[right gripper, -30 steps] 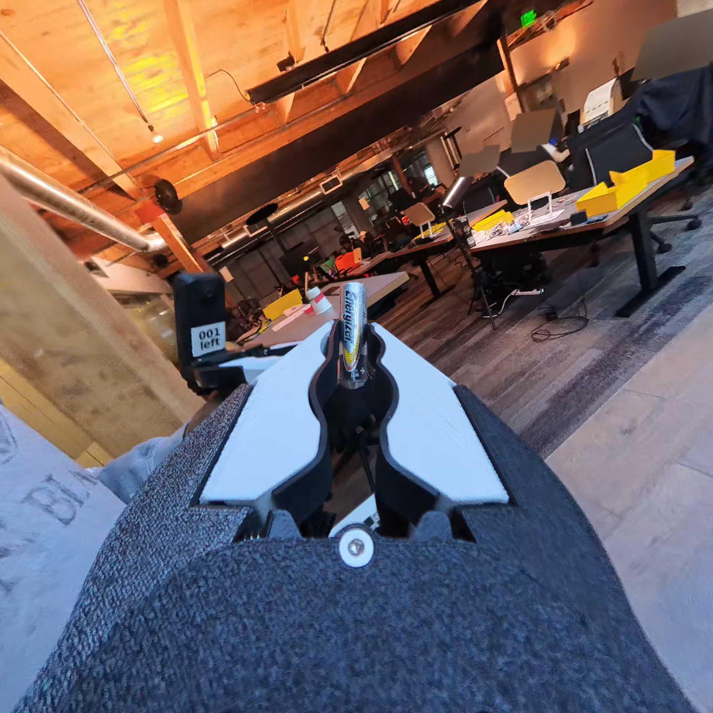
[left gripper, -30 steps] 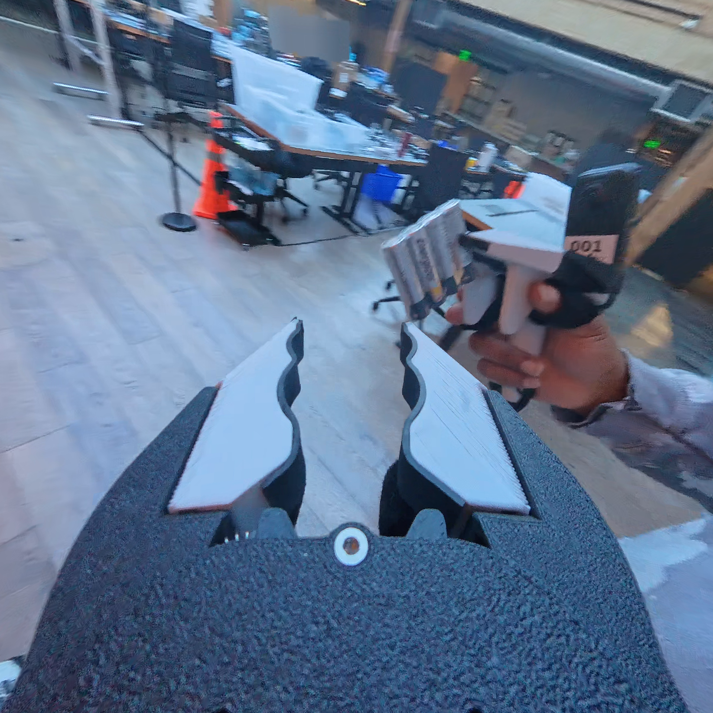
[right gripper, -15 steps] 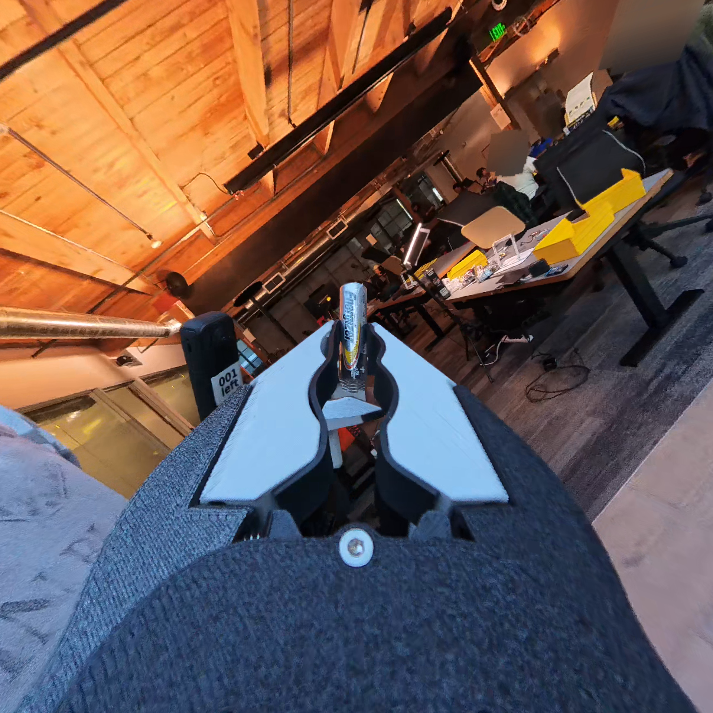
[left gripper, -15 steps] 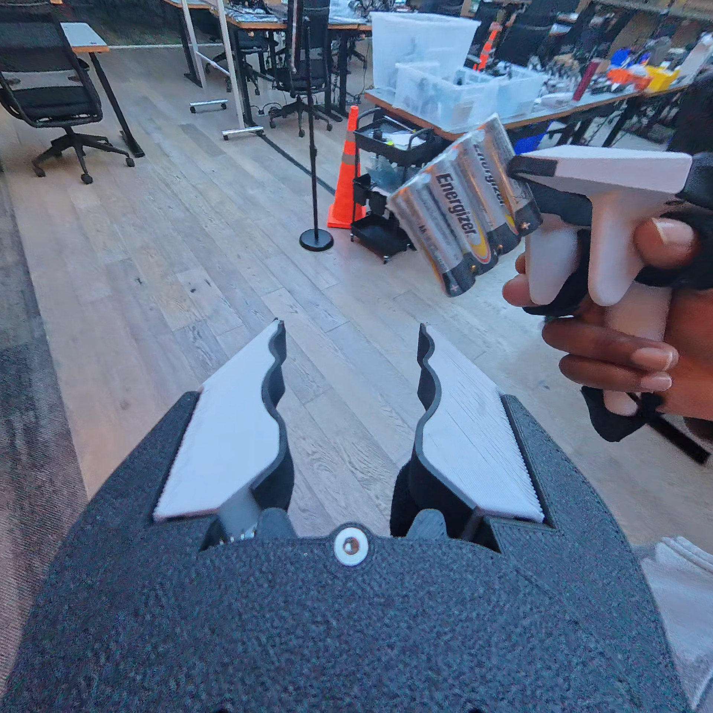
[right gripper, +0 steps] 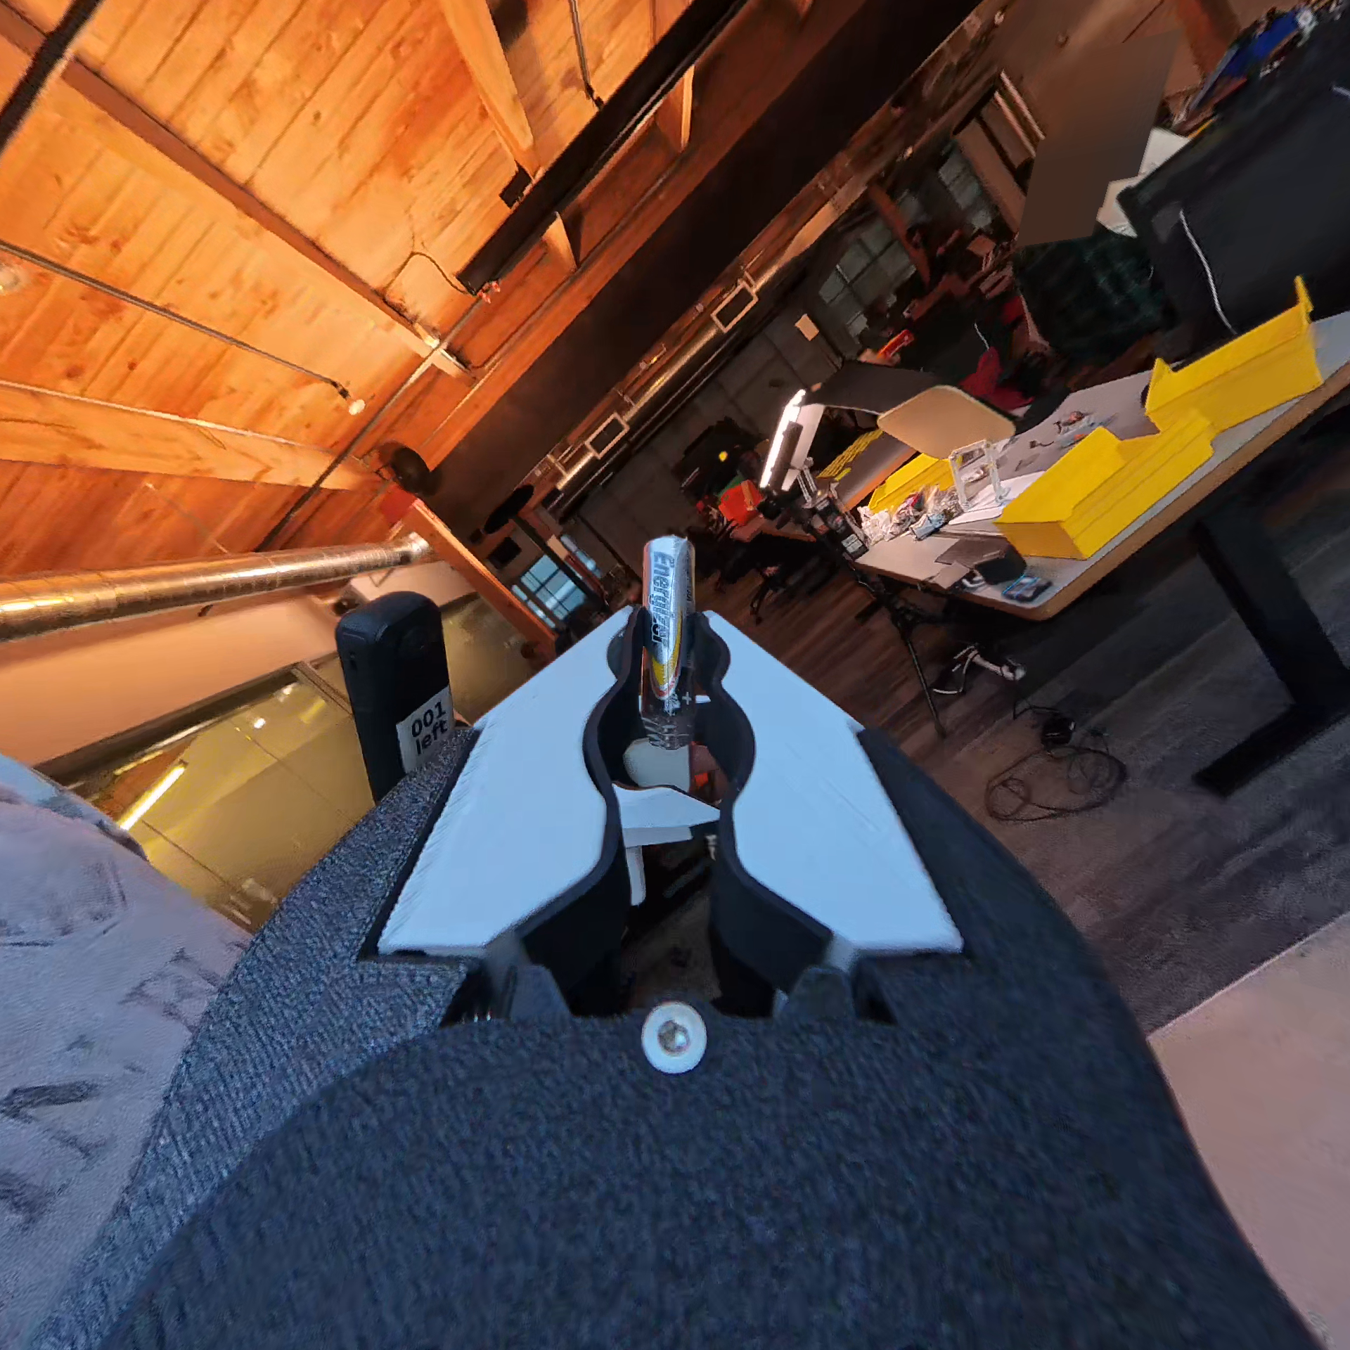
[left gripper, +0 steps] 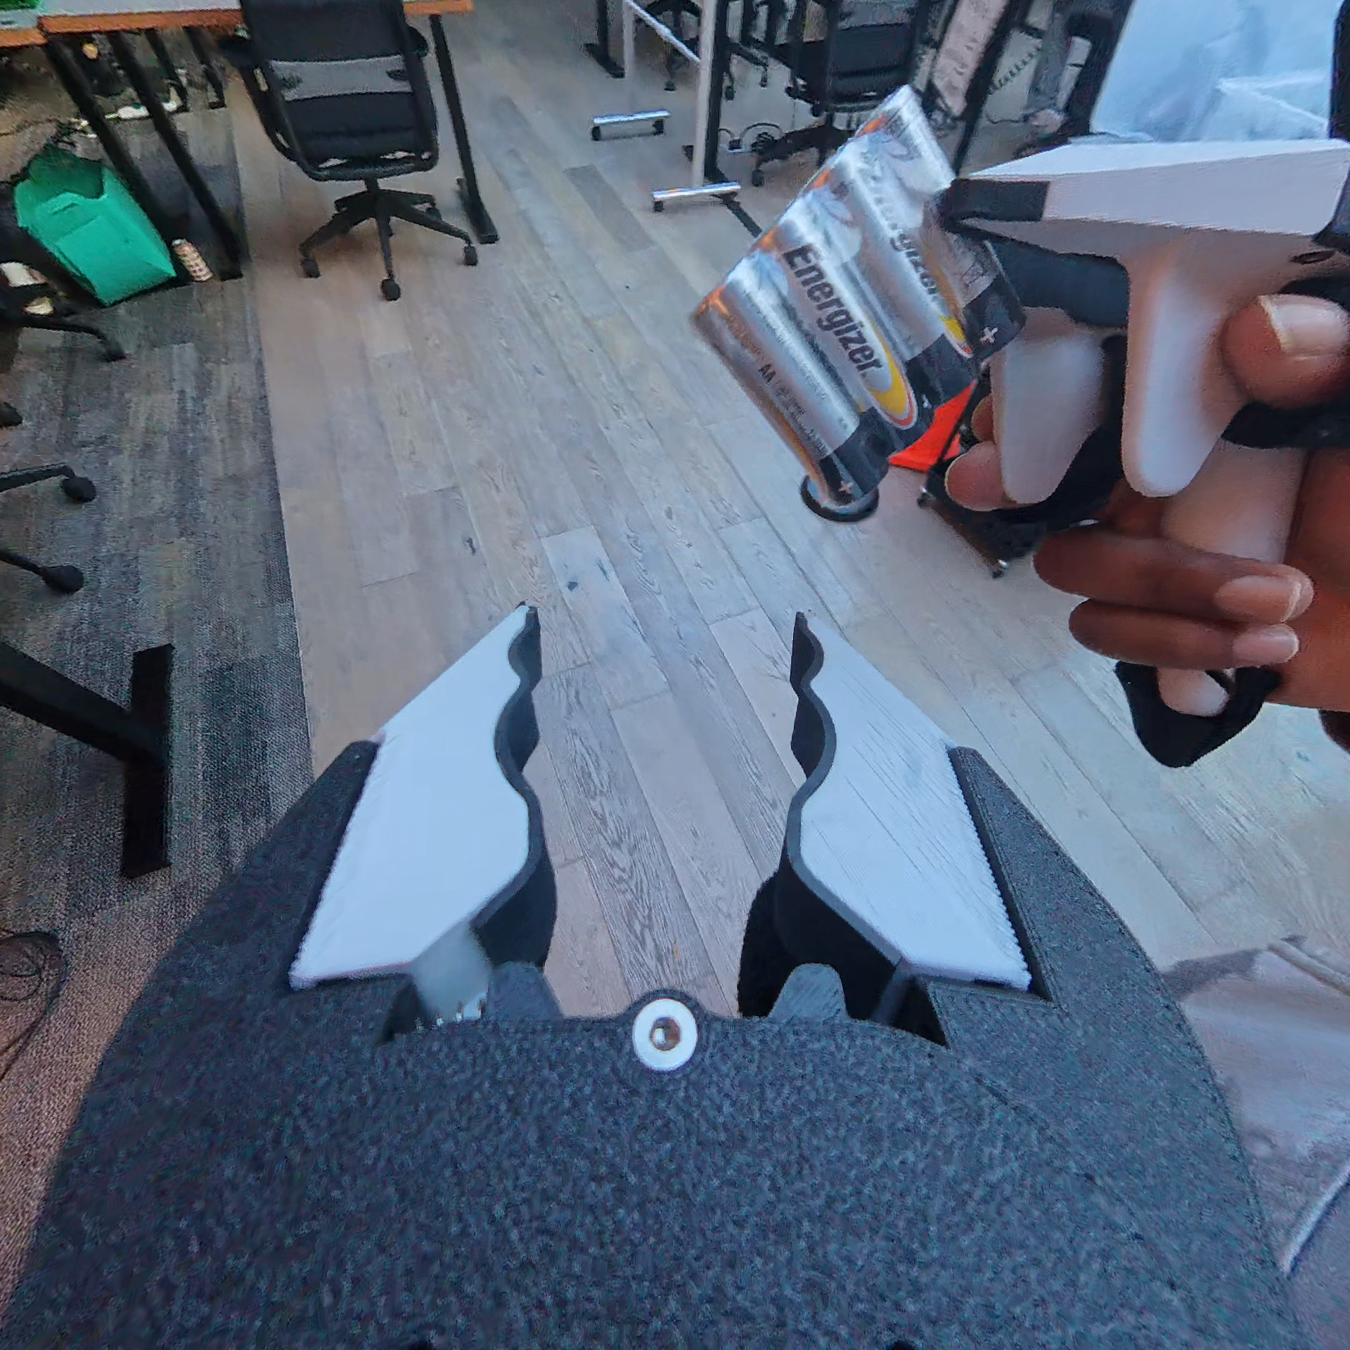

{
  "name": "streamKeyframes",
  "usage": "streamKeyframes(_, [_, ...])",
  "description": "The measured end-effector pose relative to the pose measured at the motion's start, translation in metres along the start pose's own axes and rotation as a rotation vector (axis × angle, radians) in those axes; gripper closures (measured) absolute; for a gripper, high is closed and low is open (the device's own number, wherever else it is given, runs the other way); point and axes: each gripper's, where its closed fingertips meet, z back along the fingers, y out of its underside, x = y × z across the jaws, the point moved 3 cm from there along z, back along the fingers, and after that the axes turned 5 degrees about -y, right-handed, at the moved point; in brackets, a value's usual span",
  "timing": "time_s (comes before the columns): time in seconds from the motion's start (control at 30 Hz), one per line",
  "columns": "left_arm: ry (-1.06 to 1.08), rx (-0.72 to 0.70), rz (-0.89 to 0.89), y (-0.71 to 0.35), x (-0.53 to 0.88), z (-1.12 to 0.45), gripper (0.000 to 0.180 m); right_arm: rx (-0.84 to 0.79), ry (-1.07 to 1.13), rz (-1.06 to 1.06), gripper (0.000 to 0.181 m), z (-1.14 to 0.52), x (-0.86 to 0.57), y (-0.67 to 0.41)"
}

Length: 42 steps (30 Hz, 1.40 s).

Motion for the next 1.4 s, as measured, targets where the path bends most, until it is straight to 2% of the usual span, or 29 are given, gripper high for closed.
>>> streamKeyframes(0.27, [-0.009, -0.036, 0.098, -0.074, 0.173, -0.270, 0.114, 0.091, 0.025, 0.082, 0.168, -0.095, -0.272, -0.155])
streamKeyframes(0.43, [0.072, -0.102, 0.124, -0.186, 0.287, -0.427, 0.114, 0.106, 0.061, 0.117, 0.169, -0.175, -0.414, -0.277])
streamKeyframes(0.63, [0.020, -0.136, 0.118, -0.297, 0.437, -0.568, 0.113, 0.195, 0.046, 0.201, 0.169, -0.287, -0.573, -0.399])
streamKeyframes(0.77, [-0.075, -0.165, 0.176, -0.318, 0.549, -0.664, 0.113, 0.315, -0.058, 0.226, 0.169, -0.373, -0.701, -0.445])
streamKeyframes(0.97, [-0.345, -0.208, 0.405, -0.356, 0.737, -0.756, 0.113, 0.561, -0.305, 0.277, 0.169, -0.552, -0.851, -0.523])
streamKeyframes(1.13, [-0.602, -0.193, 0.465, -0.370, 0.889, -0.778, 0.115, 0.782, -0.416, 0.468, 0.170, -0.717, -0.949, -0.559])
streamKeyframes(1.3, [-0.824, -0.230, 0.551, -0.346, 1.057, -0.813, 0.115, 0.803, -0.445, 0.654, 0.169, -0.878, -1.045, -0.556])
streamKeyframes(1.4, [-0.861, -0.253, 0.607, -0.356, 1.147, -0.823, 0.112, 0.832, -0.501, 0.658, 0.169, -0.969, -1.069, -0.548])
